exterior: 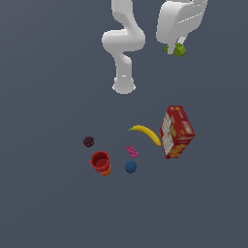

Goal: Pick up a designated object from a clutter of objects.

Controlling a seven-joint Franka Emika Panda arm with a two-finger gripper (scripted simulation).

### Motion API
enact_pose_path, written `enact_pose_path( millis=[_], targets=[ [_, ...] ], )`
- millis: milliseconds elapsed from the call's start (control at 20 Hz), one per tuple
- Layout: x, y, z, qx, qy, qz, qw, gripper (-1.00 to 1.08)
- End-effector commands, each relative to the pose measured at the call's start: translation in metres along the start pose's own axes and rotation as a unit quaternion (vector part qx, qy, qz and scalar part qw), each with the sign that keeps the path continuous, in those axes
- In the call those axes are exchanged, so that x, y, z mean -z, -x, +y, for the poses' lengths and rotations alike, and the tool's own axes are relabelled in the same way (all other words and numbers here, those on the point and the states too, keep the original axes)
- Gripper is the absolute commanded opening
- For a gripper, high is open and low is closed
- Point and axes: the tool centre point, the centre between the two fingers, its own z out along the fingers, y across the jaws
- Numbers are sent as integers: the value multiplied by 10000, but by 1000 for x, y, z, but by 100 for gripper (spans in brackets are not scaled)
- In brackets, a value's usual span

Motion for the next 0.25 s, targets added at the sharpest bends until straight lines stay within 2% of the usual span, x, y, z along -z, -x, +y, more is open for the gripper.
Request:
enact_pose_path(
  millis=[0,200],
  targets=[
    [6,3,-1,-1,-2,-5,10000,-100],
    [8,3,-1,-2,0,-7,10000,-100]
  ],
)
